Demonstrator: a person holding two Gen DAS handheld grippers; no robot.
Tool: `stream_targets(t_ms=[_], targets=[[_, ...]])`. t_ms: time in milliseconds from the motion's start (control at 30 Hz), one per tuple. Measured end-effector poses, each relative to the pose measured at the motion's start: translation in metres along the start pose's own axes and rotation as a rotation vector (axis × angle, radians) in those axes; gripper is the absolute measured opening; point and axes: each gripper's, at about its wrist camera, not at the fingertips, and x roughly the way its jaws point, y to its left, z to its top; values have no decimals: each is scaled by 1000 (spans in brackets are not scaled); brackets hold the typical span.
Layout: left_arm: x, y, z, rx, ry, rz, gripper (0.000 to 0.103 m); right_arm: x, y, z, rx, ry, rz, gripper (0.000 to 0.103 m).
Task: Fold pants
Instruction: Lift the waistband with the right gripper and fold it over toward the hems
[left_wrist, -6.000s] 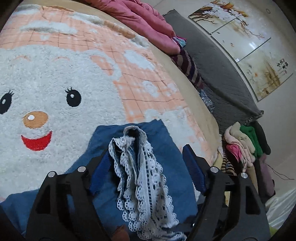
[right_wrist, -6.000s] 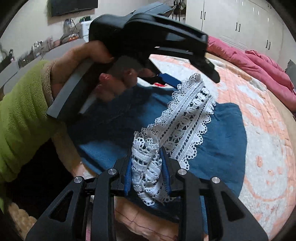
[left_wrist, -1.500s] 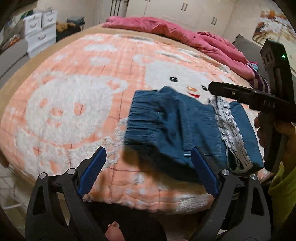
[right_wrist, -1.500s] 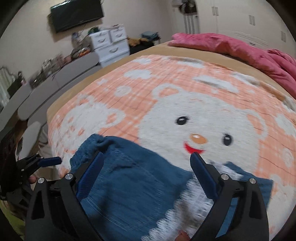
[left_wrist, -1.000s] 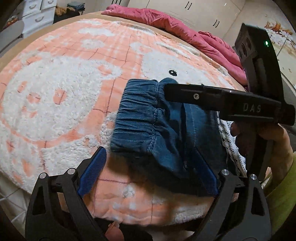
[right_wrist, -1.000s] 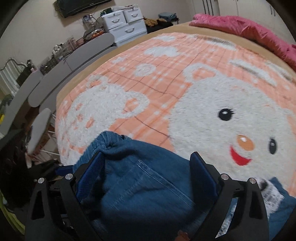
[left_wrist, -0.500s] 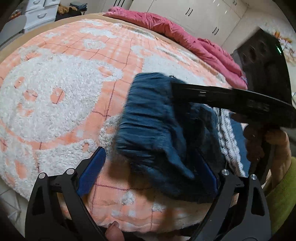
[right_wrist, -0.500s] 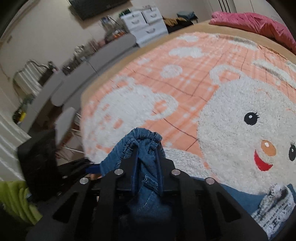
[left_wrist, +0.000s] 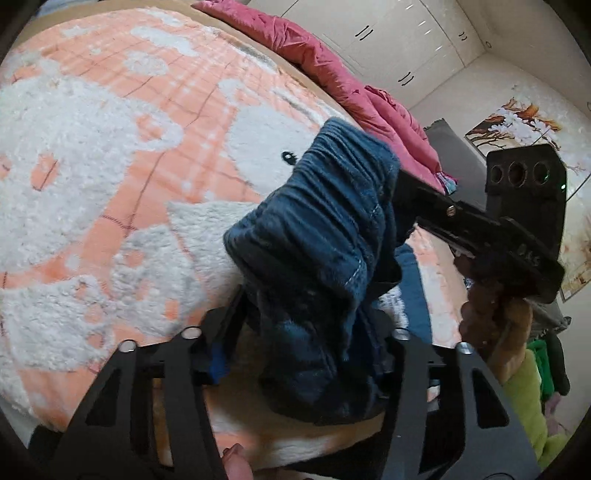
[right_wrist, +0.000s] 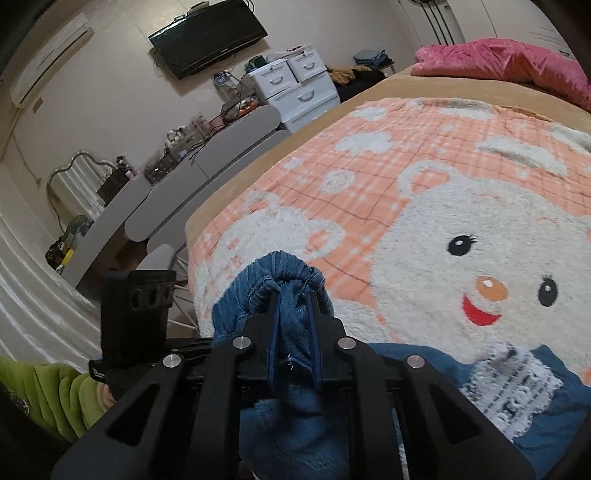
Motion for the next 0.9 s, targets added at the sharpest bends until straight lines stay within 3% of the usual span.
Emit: stream_targets(t_ms=[200, 367, 633, 767, 900], targets=[[0, -54, -2, 95, -26, -4, 41, -42, -17, -8, 16, -70, -39, 13], [22, -95, -5, 163, -15, -22, 41, -86, -39, -26, 48, -119, -86, 13], [54, -128, -26, 235, -2, -12, 45, -124, -69, -61, 95, -122, -165, 13], [56, -139, -34, 257, -3, -52, 53, -136, -82, -76, 128, -117, -194, 15], [62, -155, -47, 330, 25, -94, 53, -150, -96, -90, 193, -130, -212, 17]])
